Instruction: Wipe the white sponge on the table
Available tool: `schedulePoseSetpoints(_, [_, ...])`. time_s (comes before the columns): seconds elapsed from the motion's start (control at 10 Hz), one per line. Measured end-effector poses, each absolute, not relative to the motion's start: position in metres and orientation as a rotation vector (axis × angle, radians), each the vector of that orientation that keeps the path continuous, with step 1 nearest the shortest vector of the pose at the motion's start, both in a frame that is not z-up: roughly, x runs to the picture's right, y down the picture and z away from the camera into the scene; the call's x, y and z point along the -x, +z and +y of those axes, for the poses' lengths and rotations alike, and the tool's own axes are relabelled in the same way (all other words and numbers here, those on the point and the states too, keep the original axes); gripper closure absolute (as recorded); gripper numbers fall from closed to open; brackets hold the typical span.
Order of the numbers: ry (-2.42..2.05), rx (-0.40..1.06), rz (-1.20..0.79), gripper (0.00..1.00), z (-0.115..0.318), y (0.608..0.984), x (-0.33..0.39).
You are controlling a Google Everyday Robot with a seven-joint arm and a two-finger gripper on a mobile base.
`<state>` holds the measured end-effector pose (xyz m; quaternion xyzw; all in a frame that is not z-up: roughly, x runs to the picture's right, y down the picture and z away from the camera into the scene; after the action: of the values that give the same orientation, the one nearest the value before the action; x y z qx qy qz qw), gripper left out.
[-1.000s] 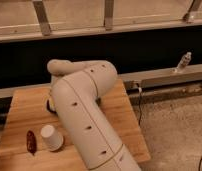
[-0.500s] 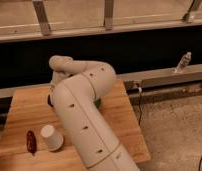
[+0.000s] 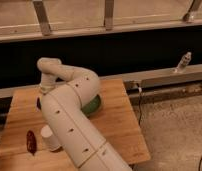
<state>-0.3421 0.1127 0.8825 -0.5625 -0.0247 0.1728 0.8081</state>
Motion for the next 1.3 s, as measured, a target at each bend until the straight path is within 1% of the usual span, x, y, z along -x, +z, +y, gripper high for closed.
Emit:
schedulePoseSetpoints(0.1, [0.336, 1.218, -0.053, 1.0, 0.124, 0.872, 0.352])
schedulePoseSetpoints(0.2, [0.295, 1.242, -0.059, 1.0, 0.138, 0.854, 0.361])
schedulePoseSetpoints(0.4, [0.261, 1.271, -0.066, 1.0, 0.145, 0.826, 0.359])
schedulePoseSetpoints(0.6, [0.249, 1.299, -0.045, 1.0, 0.156, 0.804, 0.336])
schedulePoseSetpoints(0.8, [0.294, 1.319, -0.07, 1.0, 0.16, 0.794, 0.3])
schedulePoseSetpoints(0.9, [0.347, 1.319, -0.112, 1.0, 0.156, 0.792, 0.275])
schedulePoseSetpoints(1.1, [0.413, 1.314, -0.148, 1.0, 0.144, 0.797, 0.249])
schedulePoseSetpoints(1.3, [0.466, 1.315, -0.16, 1.0, 0.124, 0.816, 0.232])
